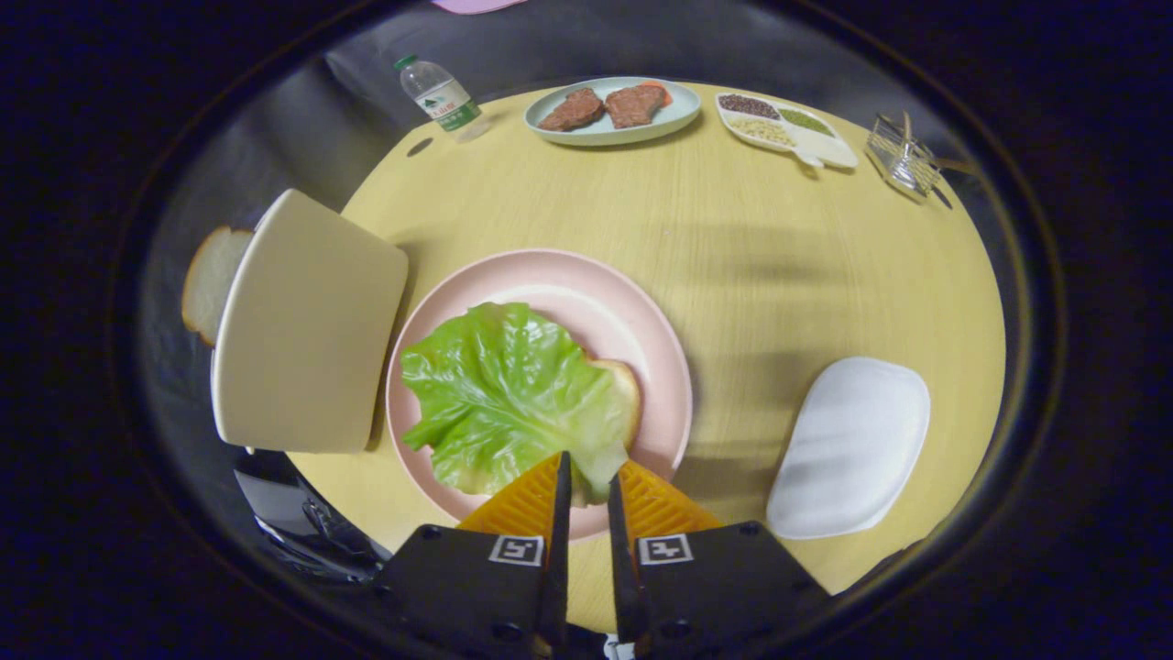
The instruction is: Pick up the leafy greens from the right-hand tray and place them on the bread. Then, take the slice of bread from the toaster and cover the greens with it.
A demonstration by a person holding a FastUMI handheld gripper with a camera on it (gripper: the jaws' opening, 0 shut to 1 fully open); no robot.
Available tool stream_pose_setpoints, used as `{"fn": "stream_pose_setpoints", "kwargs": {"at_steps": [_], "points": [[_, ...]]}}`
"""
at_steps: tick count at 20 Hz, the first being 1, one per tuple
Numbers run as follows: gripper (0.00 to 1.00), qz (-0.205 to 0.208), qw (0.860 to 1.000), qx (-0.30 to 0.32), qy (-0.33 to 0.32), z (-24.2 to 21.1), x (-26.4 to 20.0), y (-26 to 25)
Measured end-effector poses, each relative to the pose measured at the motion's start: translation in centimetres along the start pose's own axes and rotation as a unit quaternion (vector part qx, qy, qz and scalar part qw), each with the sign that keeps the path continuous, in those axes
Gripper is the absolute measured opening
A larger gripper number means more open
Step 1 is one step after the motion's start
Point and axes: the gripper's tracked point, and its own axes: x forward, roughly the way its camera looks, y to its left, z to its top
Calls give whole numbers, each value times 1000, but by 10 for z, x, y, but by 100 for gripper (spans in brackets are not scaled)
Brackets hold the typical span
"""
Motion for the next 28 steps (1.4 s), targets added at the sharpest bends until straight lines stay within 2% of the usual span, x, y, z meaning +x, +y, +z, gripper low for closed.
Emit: {"fn": "stream_pose_setpoints", "kwargs": {"at_steps": [1,6,12,14,18,20,24,28], "points": [[28,0,1000,3,-2,1,-4,0],[96,8,999,43,2,1,-33,2],[99,51,990,127,28,7,-86,25],[99,53,987,144,41,9,-101,34],[99,97,975,184,75,14,-141,80],[99,109,974,185,74,27,-160,105],[99,115,981,148,42,69,-184,146],[99,93,990,110,5,107,-183,181]]}}
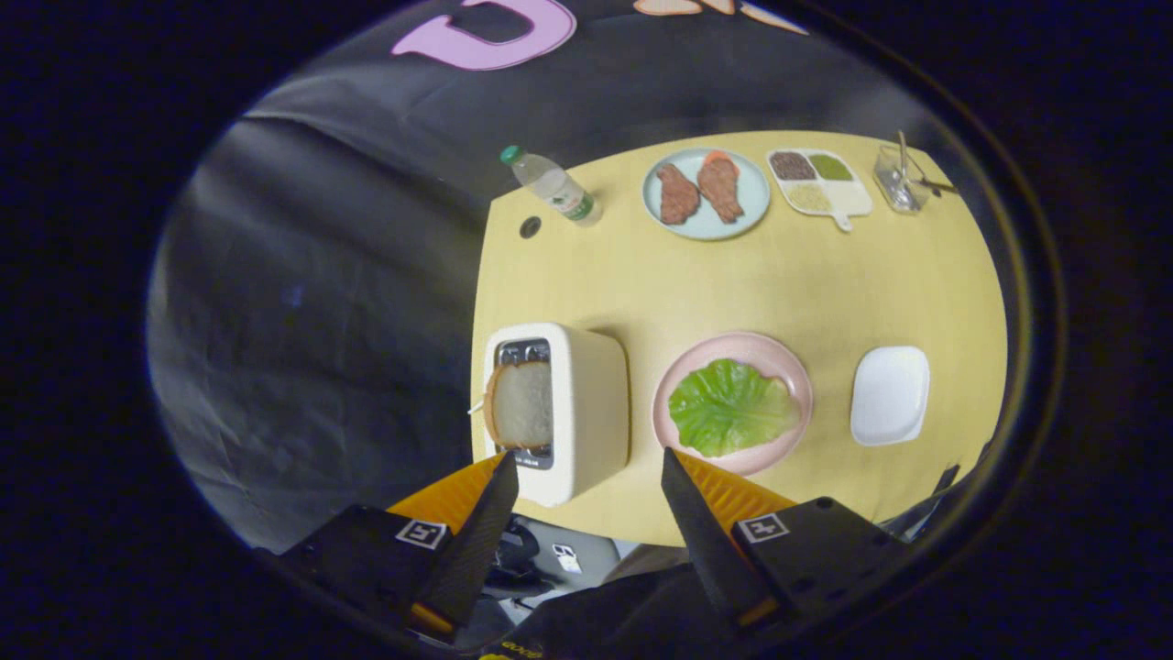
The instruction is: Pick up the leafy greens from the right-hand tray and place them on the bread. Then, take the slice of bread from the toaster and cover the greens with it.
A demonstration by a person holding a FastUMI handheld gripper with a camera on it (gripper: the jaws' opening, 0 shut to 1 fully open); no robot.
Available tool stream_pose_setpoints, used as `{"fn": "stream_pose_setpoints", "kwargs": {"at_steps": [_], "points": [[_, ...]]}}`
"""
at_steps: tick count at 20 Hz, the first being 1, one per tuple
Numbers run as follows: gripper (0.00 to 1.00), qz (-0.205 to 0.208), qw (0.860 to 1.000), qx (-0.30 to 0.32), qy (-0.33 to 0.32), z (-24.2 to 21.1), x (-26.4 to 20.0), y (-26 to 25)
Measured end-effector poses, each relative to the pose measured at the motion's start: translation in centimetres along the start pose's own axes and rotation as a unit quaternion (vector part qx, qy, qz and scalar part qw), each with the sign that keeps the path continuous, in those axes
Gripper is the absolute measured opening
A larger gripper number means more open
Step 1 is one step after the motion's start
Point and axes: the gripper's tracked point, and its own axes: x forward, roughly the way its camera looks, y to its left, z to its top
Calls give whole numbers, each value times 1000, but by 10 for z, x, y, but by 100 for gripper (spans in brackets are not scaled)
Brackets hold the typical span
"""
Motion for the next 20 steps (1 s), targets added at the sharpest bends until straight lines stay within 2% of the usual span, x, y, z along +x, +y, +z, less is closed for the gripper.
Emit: {"fn": "stream_pose_setpoints", "kwargs": {"at_steps": [5,10,16,20], "points": [[99,-46,999,-26,14,0,36,33],[99,-52,997,-51,28,1,78,71],[94,-84,993,-65,55,-6,118,75],[56,-92,991,-75,69,-10,137,75]]}}
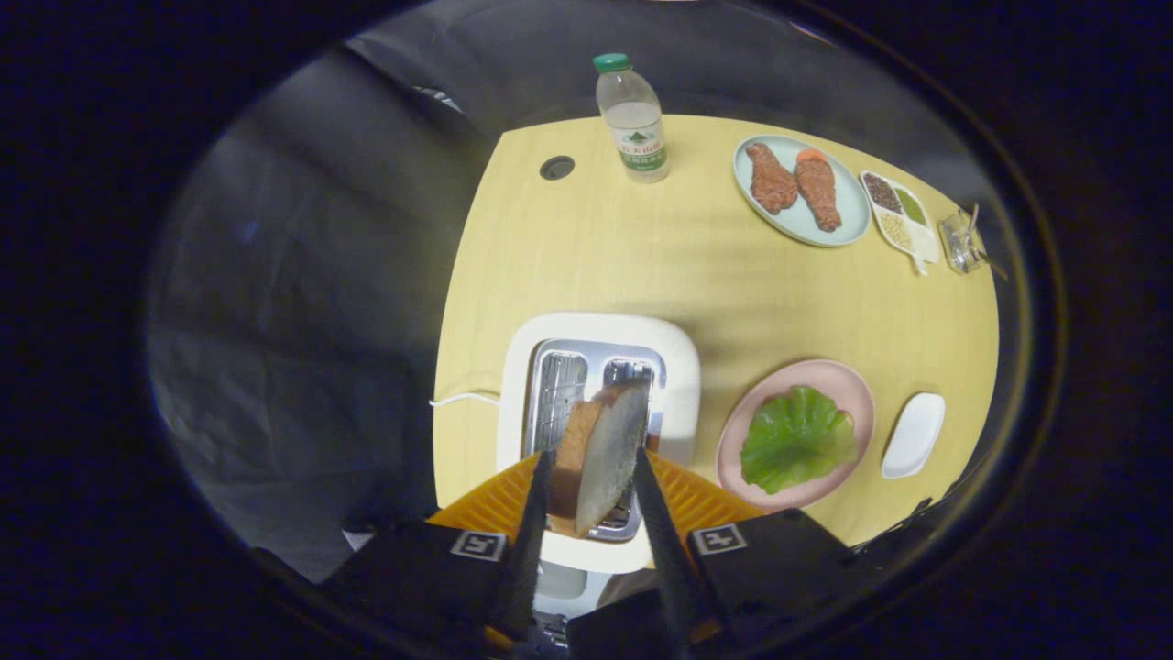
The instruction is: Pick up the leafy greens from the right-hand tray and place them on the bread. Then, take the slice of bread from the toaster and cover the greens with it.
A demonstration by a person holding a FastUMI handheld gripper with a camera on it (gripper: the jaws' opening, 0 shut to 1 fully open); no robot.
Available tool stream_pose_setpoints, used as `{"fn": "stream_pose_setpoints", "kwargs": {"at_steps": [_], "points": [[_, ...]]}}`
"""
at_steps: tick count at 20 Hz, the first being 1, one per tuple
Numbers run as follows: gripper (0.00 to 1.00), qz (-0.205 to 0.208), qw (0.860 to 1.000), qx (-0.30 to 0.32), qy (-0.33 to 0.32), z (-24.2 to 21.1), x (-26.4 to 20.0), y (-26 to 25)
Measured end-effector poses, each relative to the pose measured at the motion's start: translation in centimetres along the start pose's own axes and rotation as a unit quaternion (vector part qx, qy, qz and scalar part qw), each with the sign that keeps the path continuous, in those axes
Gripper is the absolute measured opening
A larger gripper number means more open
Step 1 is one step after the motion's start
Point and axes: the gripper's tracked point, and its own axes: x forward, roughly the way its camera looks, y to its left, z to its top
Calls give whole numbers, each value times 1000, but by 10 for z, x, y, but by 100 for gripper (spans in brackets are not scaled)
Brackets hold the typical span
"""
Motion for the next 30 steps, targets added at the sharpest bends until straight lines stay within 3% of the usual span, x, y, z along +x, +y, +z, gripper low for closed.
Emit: {"fn": "stream_pose_setpoints", "kwargs": {"at_steps": [4,9,15,19,25,30], "points": [[18,-22,1000,-8,10,-4,8,-7],[4,-31,999,-32,0,-5,-1,-21],[4,1,999,-29,-29,-7,-39,-22],[4,43,998,-1,-54,-8,-83,-29],[4,78,991,54,-99,-13,-143,-87],[4,74,986,93,-113,-26,-131,-155]]}}
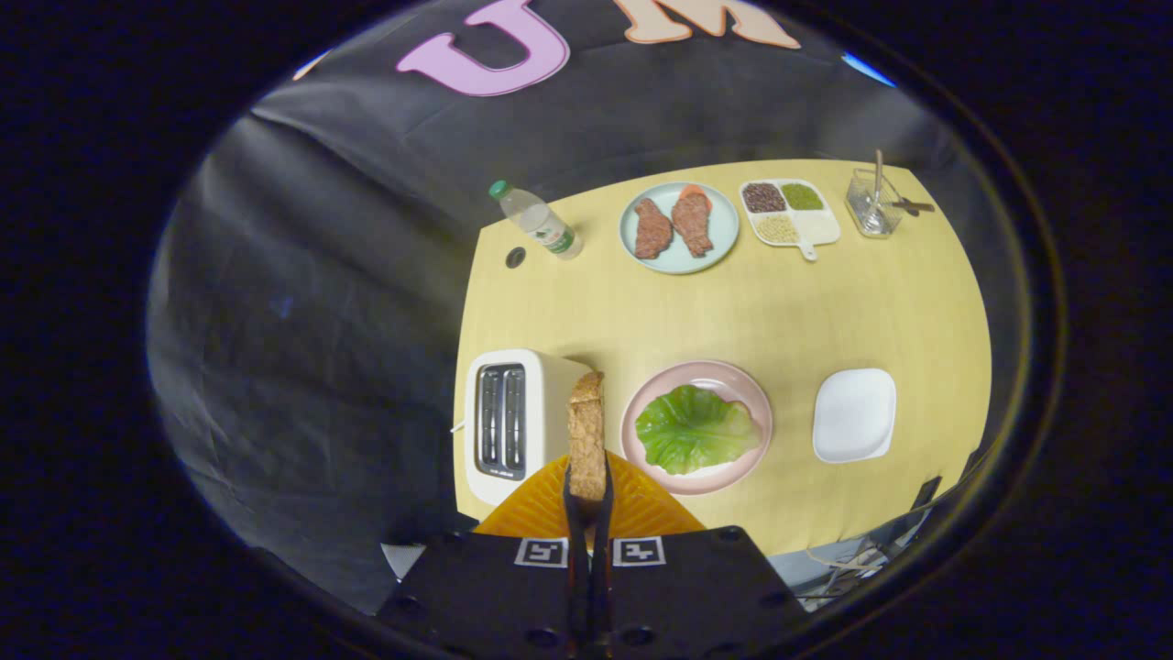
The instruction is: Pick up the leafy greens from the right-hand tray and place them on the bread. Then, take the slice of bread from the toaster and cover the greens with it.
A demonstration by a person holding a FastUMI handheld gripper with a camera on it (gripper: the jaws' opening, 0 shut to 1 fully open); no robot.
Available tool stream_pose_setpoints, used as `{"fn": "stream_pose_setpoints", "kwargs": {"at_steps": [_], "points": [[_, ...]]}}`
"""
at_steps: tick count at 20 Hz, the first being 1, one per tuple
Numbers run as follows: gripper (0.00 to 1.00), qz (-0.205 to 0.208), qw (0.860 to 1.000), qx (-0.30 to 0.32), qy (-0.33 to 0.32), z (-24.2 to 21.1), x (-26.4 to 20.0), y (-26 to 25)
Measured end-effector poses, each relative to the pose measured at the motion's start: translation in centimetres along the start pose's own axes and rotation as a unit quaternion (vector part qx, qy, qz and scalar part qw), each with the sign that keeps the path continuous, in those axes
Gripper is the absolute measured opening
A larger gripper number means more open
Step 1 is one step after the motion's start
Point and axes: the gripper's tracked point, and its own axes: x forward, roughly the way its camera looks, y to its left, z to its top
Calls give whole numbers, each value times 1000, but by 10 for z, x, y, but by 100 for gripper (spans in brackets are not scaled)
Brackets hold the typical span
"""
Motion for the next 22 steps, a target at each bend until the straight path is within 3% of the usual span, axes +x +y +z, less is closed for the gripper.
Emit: {"fn": "stream_pose_setpoints", "kwargs": {"at_steps": [3,8,11,17,22], "points": [[4,16,1000,8,8,-15,25,-32],[4,94,995,31,33,-41,81,-40],[4,111,993,23,46,-47,108,-51],[4,100,993,29,55,-54,144,-88],[4,39,998,-10,56,-58,170,-128]]}}
